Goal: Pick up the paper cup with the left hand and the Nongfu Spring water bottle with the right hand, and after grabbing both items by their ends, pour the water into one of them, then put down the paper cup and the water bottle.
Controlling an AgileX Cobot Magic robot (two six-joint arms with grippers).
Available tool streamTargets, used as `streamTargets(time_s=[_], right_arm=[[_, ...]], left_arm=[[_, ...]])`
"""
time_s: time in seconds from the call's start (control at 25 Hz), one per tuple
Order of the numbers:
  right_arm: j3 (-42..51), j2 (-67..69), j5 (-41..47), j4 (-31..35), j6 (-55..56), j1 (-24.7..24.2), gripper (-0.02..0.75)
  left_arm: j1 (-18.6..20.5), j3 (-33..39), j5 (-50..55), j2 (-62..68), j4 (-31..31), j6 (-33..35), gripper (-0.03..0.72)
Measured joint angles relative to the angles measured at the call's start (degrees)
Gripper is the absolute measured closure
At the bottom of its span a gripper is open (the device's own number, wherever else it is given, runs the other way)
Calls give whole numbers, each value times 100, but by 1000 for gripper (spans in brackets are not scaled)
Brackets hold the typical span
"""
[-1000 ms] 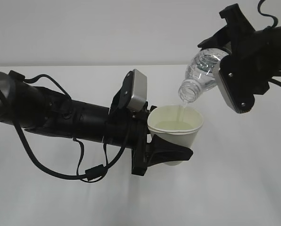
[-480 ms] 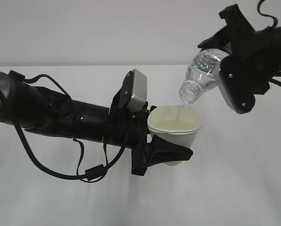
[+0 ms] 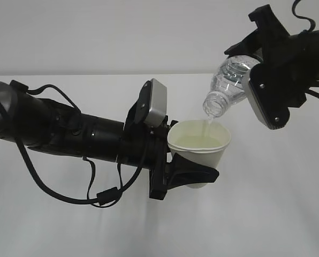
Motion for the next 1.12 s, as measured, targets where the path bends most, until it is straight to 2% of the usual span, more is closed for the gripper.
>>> streamTargets(time_s=[1.12], right_arm=[[0,0,0,-45,0,0,290]], left_arm=[[0,0,0,0,0,0,275]])
